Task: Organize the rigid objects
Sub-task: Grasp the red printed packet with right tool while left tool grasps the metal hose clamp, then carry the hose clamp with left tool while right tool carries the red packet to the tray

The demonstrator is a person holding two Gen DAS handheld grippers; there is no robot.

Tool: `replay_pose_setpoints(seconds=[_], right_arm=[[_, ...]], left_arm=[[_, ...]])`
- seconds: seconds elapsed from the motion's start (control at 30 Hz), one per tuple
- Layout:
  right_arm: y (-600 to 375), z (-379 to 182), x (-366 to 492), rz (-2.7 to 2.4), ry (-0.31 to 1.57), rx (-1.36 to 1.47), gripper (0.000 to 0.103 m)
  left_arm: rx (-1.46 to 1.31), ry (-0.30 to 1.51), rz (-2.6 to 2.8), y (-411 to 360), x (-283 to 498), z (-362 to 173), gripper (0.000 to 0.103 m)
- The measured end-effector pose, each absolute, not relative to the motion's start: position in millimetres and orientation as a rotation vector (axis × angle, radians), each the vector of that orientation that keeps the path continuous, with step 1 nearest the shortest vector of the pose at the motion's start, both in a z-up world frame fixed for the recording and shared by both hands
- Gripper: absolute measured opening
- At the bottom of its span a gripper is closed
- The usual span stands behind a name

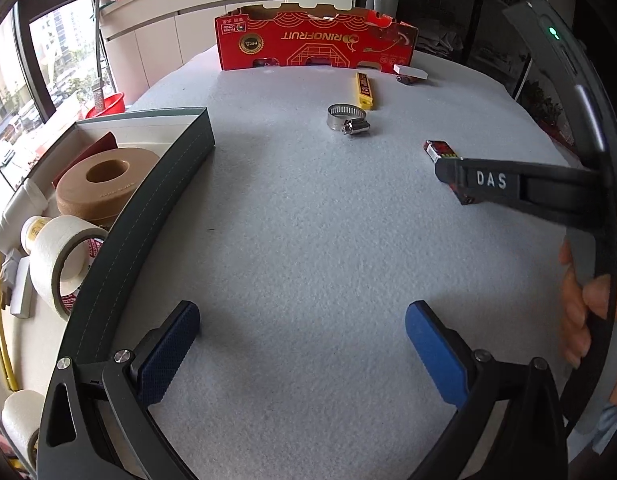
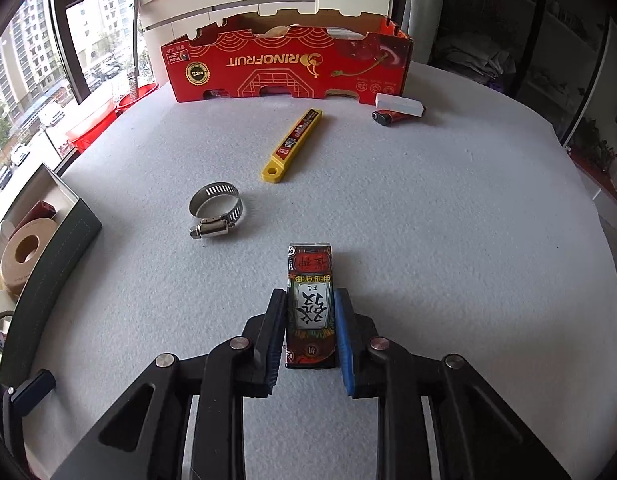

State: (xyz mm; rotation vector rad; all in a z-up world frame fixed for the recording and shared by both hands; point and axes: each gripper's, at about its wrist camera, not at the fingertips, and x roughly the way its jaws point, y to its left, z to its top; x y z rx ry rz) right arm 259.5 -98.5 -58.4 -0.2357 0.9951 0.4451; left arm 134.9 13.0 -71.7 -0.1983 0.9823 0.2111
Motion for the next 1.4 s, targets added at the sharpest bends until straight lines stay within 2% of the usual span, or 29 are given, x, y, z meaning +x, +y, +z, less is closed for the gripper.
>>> replay_pose_setpoints(seconds=[0.17, 0.33, 0.53, 0.8, 0.83, 0.9, 0.97, 1.13, 1.4], right_arm=[[-160, -58, 230, 0.404, 0.994, -0.162, 0.025], [-209, -56, 205, 0.379, 1.006, -0.038, 0.025], [-214, -56, 199, 0.369, 0.992, -0.009, 0.025], [-215, -57, 200, 0.372, 0.986, -0.019, 0.025], [-215, -57, 200, 0.371, 0.985, -0.018, 0.025], [-214, -57, 199, 0.366, 0.985, -0.024, 0.025], [-213, -57, 198, 0.356, 0.987, -0.028, 0.025], [-214, -55, 193, 0.349, 1.015, 0.004, 0.025], [-214, -52, 159, 0.349, 1.042, 0.008, 0.025]], left_arm=[[-0.210, 0.910, 0.200, 2, 159, -39, 0.103], [-0.150, 0.881, 0.245, -4, 222, -27, 0.103], [-0.065, 0.935, 0.310, -1, 297, -58, 0.103], [-0.153, 0.950, 0.304, 16, 317, -82, 0.102], [-0.155, 0.949, 0.295, 15, 316, -82, 0.100], [-0.136, 0.935, 0.249, 11, 311, -78, 0.082], [-0.112, 0.938, 0.182, 2, 305, -72, 0.038], [-0.139, 0.983, 0.101, -7, 275, -67, 0.038], [-0.149, 0.972, 0.046, -28, 169, -53, 0.038]])
